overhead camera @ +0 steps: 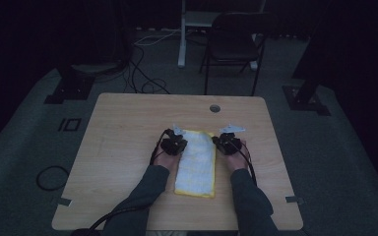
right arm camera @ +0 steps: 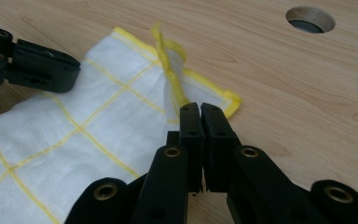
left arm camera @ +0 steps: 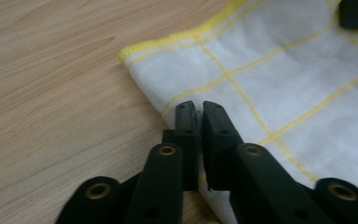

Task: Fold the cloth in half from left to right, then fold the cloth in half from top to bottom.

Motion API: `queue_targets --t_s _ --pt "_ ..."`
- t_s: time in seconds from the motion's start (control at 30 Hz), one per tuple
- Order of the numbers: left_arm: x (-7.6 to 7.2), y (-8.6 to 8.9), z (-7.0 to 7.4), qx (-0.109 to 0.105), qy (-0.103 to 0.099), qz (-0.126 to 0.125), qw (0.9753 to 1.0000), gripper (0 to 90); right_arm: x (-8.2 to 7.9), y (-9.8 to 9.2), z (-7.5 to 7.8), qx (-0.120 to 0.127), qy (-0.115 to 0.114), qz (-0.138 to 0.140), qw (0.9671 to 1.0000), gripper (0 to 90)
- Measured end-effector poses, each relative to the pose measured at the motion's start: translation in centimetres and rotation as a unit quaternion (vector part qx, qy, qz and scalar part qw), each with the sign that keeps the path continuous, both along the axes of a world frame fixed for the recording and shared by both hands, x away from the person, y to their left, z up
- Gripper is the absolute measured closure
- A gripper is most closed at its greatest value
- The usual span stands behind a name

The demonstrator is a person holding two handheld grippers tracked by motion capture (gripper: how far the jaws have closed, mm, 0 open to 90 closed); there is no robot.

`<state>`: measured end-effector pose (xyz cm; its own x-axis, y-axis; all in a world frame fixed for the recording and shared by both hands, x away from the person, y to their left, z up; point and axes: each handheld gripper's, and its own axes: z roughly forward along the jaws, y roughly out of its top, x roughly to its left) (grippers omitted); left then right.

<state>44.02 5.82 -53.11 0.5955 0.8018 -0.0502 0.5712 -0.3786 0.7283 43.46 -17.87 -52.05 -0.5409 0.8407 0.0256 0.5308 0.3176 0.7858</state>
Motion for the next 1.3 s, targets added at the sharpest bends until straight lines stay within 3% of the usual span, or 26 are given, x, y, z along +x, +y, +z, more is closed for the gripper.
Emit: queue_targets --t_s 0.1,0.23,0.33,0.47,0.97,1.3 --pt "0.0 0.5 0.3 -0.031 0.002 0.005 0.9995 87.7 0.1 0.0 0.0 0.001 -0.001 0.0 1.0 87.8" --pt "0.2 1.2 0.2 -0.048 0.009 0.014 0.9987 87.7 0.4 -0.1 -0.1 0.004 0.003 -0.007 1.0 86.1" --pt "0.2 1.4 -0.2 -0.041 0.012 0.022 0.9988 87.4 0.6 -0.2 -0.5 -0.012 0.009 -0.025 0.9996 83.4" --pt "0.3 1.8 -0.6 -0.043 0.018 0.035 0.9983 85.8 0.8 -0.6 -0.6 -0.009 0.018 -0.047 0.9987 78.1" --pt "1.5 2.9 1.0 -0.06 0.007 0.06 0.9963 65.9 1.3 -0.3 -0.6 -0.003 0.018 -0.045 0.9988 63.4" --pt "2.9 2.8 0.7 -0.052 0.025 0.074 0.9956 61.1 2.5 0.9 -0.6 0.0 0.024 -0.044 0.9987 59.1"
